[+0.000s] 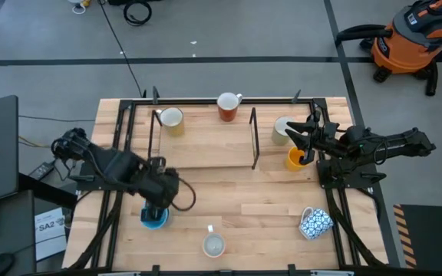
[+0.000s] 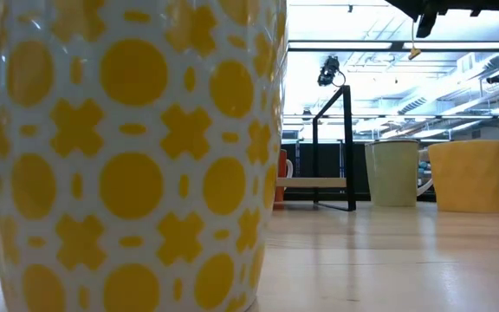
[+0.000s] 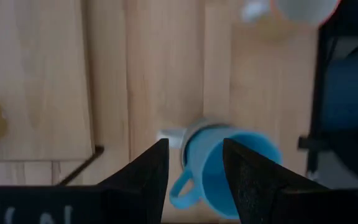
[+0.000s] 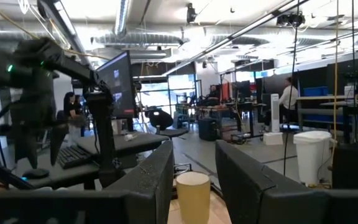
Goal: Place coffee mugs
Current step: Put the blue mug on the shelf
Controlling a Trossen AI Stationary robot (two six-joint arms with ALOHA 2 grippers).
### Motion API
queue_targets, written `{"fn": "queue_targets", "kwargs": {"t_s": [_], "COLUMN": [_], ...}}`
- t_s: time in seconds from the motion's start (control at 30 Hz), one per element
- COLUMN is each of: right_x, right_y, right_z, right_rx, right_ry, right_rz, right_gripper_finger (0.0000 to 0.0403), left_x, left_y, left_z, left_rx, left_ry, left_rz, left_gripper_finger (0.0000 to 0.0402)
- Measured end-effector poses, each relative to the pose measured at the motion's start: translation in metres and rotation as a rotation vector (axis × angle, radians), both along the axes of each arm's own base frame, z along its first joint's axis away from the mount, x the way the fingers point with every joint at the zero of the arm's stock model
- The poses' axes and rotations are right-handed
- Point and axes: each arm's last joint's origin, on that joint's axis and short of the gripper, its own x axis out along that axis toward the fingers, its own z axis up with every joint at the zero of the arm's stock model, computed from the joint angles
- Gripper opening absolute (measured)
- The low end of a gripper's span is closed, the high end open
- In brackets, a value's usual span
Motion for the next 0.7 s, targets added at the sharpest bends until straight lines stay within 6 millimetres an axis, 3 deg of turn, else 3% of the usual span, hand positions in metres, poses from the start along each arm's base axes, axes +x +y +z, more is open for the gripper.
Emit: {"fn": "queue_targets", "kwargs": {"t_s": [0.33, 0.7], "right_x": [0.000, 0.000], "right_y": [0.000, 0.000], "right_z": [0.000, 0.000], "right_rx": [-0.001, -0.002], "right_ry": [0.003, 0.005], "right_rz": [-0.001, -0.001], "right_gripper_finger": [0.0125, 0.0125], "left_x": [-0.005, -0.009], "left_y": [-0.009, -0.012], "left_z": [-0.047, -0.064], "left_rx": [0.076, 0.063], "left_ry": [0.168, 0.254], "left_rz": [0.030, 0.019], "left_gripper_finger": [0.0158, 0.0158]}}
